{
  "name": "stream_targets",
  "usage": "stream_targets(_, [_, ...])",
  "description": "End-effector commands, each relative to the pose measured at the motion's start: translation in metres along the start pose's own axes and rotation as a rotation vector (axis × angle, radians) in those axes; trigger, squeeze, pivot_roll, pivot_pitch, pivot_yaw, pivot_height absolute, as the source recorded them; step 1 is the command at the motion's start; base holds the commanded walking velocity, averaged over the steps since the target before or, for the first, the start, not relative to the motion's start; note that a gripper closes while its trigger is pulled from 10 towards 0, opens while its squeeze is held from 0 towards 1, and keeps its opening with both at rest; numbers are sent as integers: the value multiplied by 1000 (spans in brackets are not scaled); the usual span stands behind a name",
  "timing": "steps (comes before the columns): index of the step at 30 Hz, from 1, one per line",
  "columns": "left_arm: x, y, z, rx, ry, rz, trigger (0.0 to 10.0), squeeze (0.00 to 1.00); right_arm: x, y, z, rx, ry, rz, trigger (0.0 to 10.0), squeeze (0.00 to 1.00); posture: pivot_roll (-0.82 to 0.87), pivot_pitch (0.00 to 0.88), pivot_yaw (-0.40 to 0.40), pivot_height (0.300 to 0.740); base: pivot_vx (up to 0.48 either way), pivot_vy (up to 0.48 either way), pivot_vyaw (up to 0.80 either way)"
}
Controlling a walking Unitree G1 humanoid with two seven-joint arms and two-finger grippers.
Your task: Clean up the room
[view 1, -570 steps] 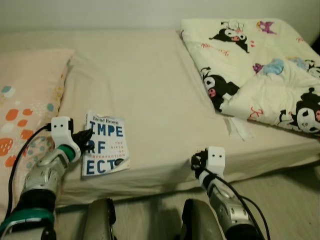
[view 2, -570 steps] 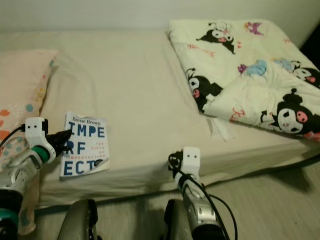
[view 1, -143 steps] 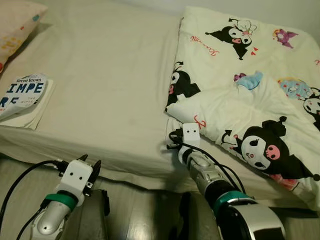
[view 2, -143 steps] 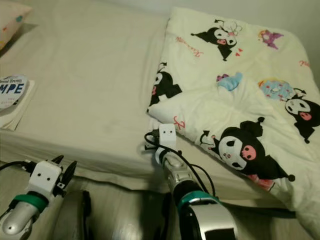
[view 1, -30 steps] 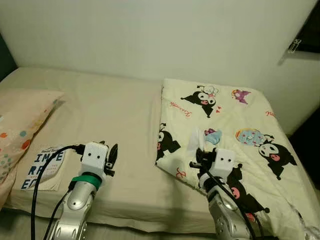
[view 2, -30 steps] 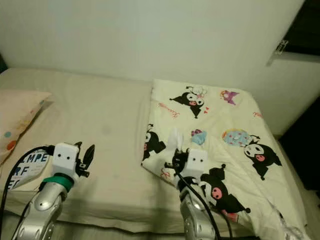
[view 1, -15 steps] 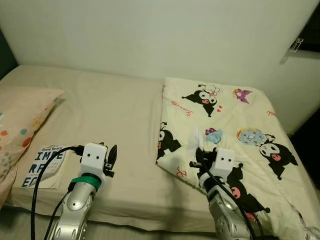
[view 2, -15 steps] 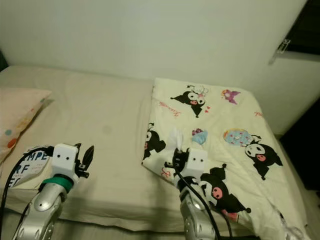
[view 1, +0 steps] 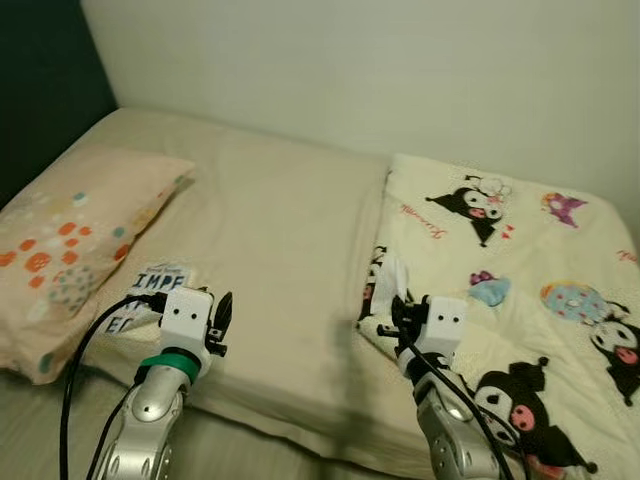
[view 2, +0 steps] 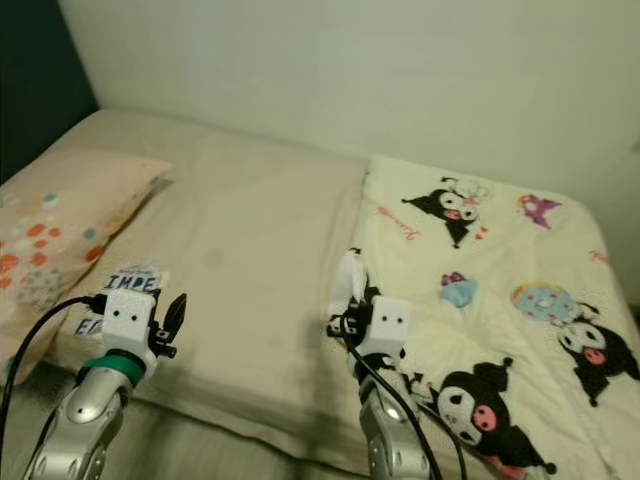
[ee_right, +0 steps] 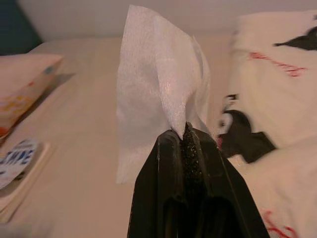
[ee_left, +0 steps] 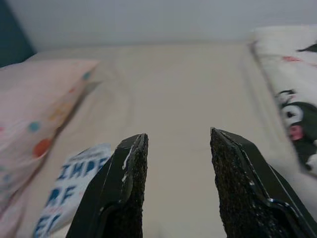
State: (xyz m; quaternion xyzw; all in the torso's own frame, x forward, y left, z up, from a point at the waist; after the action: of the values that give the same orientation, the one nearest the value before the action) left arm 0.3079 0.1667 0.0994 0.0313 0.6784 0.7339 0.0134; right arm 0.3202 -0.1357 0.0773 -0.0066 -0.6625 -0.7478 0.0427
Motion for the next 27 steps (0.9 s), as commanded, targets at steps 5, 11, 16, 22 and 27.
stream_targets(5, [3, -6, 0, 9, -5, 33, 10000, 0, 3, -2, -5, 59, -51, -7, 10000, 0, 77, 0, -17, 740, 0, 0, 800])
stream_targets(11, [2, -6, -1, 5, -10, 34, 10000, 0, 4, -3, -8, 76, -72, -8, 10000, 0, 77, 0, -17, 740, 0, 0, 800])
stream_targets(16, [2, -6, -1, 3, -13, 36, 10000, 0, 4, -3, -9, 59, -82, -7, 10000, 0, 78, 0, -15, 740, 0, 0, 800])
stream_targets(22, [2, -6, -1, 3, -15, 42, 10000, 0, 3, -6, -5, 50, -57, 18, 10000, 0, 79, 0, -16, 740, 0, 0, 800])
stream_targets(27, [5, -13, 1, -2, -4, 79, 10000, 0, 3, -8, -5, 61, -62, 27, 10000, 0, 77, 0, -12, 740, 0, 0, 800])
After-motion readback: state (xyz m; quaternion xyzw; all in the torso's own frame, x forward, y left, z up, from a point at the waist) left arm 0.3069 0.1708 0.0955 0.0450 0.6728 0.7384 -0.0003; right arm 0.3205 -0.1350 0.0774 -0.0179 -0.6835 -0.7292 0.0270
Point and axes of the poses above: a point about 5 cm out from each wrist's last joint towards the gripper, its own x axis pointing back from the gripper into the wrist, its own y axis along the axis of the wrist's last joint, z = x × y, the point moved 3 cm from there along -x, pointing out of the wrist towards the gripper, and after that the axes turned 4 degrees about x, right-handed, at the moved point
